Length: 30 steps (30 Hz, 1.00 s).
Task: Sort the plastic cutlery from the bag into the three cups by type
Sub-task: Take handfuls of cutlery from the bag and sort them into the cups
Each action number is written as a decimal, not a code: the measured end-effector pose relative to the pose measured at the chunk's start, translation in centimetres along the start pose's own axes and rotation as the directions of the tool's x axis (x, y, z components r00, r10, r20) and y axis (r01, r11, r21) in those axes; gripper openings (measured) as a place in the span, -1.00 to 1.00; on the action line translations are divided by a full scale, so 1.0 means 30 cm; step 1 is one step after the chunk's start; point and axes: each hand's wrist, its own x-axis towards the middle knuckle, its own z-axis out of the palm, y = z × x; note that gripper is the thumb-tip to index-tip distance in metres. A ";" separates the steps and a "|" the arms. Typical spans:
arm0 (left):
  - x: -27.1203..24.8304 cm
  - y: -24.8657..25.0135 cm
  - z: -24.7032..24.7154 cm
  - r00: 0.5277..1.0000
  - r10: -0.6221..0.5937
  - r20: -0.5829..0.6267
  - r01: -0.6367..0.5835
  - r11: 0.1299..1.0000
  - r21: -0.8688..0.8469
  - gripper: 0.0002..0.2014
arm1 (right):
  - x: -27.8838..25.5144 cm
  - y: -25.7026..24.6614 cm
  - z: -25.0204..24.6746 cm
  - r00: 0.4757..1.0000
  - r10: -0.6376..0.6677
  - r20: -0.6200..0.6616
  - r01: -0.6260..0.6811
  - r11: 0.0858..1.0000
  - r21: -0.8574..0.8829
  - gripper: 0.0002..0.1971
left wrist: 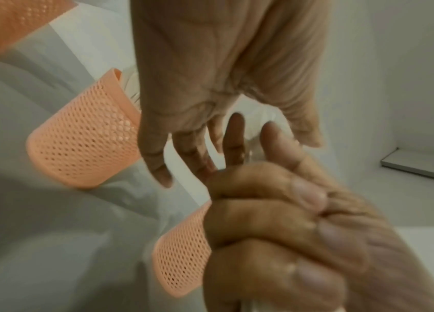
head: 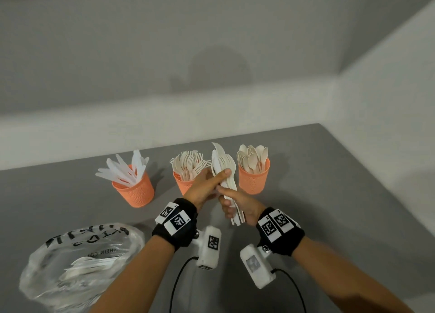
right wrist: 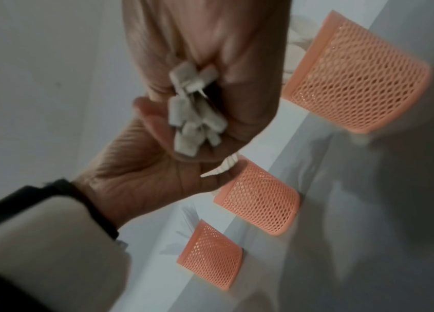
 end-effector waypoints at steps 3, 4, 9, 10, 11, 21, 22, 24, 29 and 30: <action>0.001 0.018 -0.007 0.973 0.084 -0.213 -0.098 0.993 -0.058 -0.60 | 0.009 0.001 -0.024 0.997 -0.052 -0.059 0.053 0.998 0.017 -0.85; 0.000 0.029 -0.009 0.961 0.113 -0.252 -0.131 0.990 -0.056 -0.69 | 0.010 0.001 -0.031 0.997 -0.057 -0.055 0.057 0.998 -0.009 -0.80; 0.023 0.050 -0.043 0.921 0.228 -0.316 -0.194 0.972 0.135 -0.81 | 0.005 0.006 -0.039 1.000 0.016 0.024 -0.013 0.990 -0.143 -0.54; 0.026 0.052 -0.049 0.919 0.241 -0.312 -0.200 0.967 0.156 -0.87 | 0.003 0.009 -0.037 0.999 0.037 0.040 -0.031 0.989 -0.143 -0.51; 0.027 0.056 -0.055 0.916 0.252 -0.313 -0.207 0.964 0.170 -0.92 | 0.000 0.011 -0.036 0.997 0.054 0.054 -0.046 0.990 -0.135 -0.49; 0.037 0.094 -0.102 0.945 0.234 -0.230 -0.204 0.968 0.148 -0.82 | -0.018 0.008 -0.043 0.995 0.084 0.057 -0.082 0.996 -0.030 -0.68; 0.038 0.097 -0.099 0.942 0.240 -0.235 -0.211 0.967 0.144 -0.81 | -0.017 0.004 -0.042 0.995 0.079 0.054 -0.077 0.997 -0.031 -0.69; 0.038 0.106 -0.097 0.935 0.249 -0.254 -0.221 0.966 0.133 -0.78 | -0.015 -0.006 -0.041 0.994 0.083 0.066 -0.082 0.996 -0.027 -0.68; 0.037 0.132 -0.118 0.929 0.246 -0.277 -0.228 0.969 0.094 -0.76 | -0.012 -0.007 -0.043 0.991 0.099 0.093 -0.097 0.995 -0.024 -0.67; 0.036 0.133 -0.121 0.926 0.246 -0.287 -0.231 0.969 0.087 -0.77 | -0.011 -0.005 -0.040 0.995 0.076 0.069 -0.074 0.996 -0.040 -0.68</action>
